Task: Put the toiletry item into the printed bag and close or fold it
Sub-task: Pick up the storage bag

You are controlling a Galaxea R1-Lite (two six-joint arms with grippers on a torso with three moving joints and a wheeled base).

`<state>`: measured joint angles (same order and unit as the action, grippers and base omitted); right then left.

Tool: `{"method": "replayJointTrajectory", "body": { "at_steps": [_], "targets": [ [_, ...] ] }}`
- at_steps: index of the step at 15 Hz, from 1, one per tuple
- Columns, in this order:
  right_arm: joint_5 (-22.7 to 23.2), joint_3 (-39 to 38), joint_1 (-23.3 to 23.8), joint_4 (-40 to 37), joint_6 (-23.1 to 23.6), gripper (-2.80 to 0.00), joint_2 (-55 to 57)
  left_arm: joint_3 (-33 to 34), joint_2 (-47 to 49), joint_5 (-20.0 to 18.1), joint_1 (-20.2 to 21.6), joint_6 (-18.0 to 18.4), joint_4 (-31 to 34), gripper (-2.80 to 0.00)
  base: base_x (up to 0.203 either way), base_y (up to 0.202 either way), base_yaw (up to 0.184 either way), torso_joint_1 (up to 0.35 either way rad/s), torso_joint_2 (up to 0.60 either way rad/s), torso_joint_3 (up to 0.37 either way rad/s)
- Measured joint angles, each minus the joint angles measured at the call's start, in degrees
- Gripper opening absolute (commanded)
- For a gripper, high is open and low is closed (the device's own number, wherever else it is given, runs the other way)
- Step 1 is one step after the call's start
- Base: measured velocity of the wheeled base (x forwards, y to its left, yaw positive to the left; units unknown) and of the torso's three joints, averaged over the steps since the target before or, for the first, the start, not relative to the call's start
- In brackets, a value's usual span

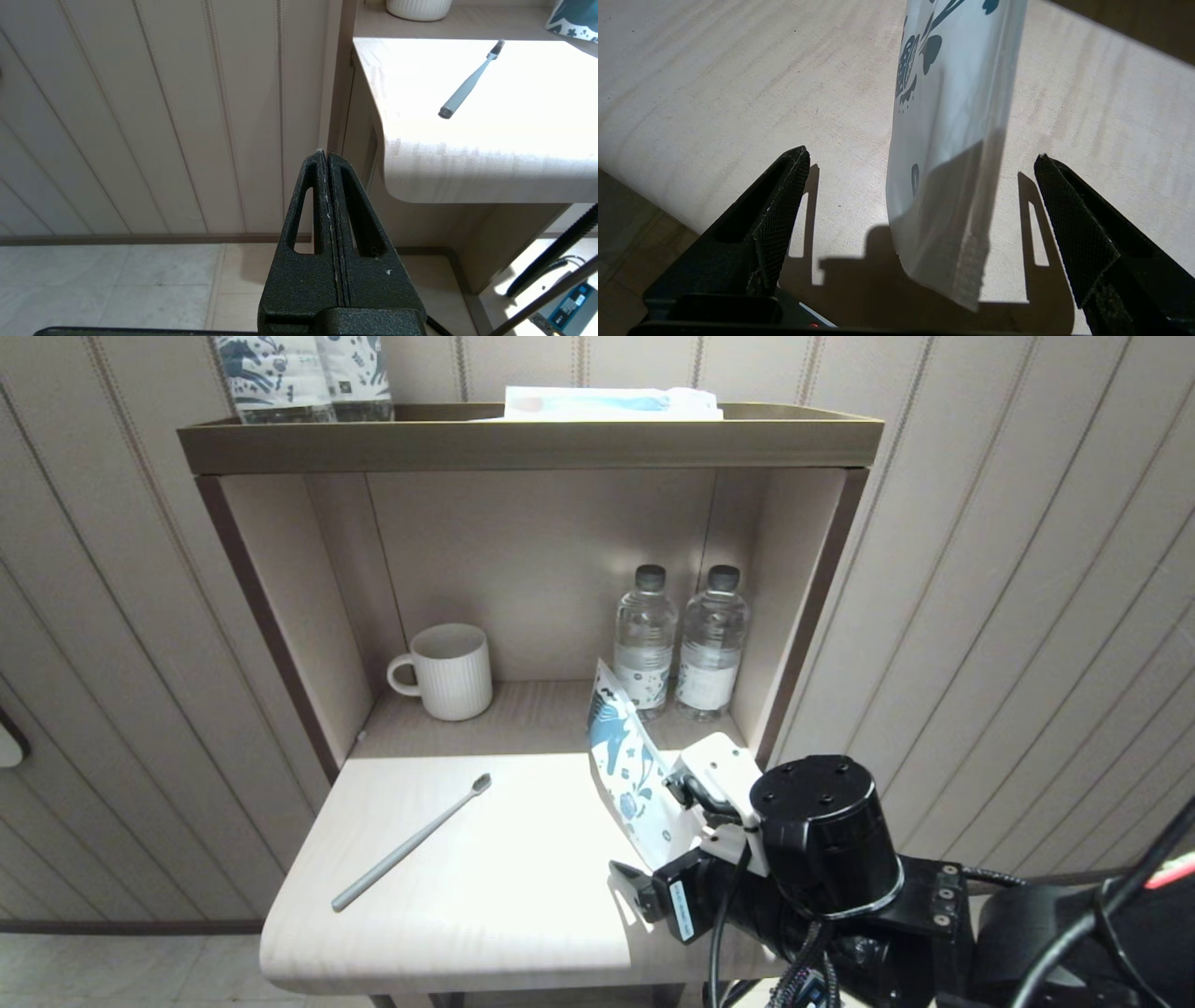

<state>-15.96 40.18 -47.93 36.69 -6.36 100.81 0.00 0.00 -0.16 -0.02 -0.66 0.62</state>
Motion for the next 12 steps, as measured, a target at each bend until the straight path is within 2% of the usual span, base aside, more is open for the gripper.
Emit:
{"method": "replayJointTrajectory", "body": {
  "at_steps": [5,6,12],
  "targets": [
    [0.0,-0.3,-0.1,0.6,0.1,0.0,0.5,0.0,0.0,0.0,0.0,0.0,0.0,-2.8,0.0,0.0,0.0,0.0,0.0,0.0],
    [-0.1,-0.4,-0.1,0.6,0.1,-2.8,0.6,0.0,0.0,0.0,0.0,0.0,0.0,-2.8,0.0,0.0,0.0,0.0,0.0,0.0],
    [-2.1,-0.4,-0.1,1.3,0.2,-2.8,0.7,0.0,0.0,0.0,0.0,0.0,0.0,-2.8,0.0,0.0,0.0,0.0,0.0,0.0]
  ]
}}
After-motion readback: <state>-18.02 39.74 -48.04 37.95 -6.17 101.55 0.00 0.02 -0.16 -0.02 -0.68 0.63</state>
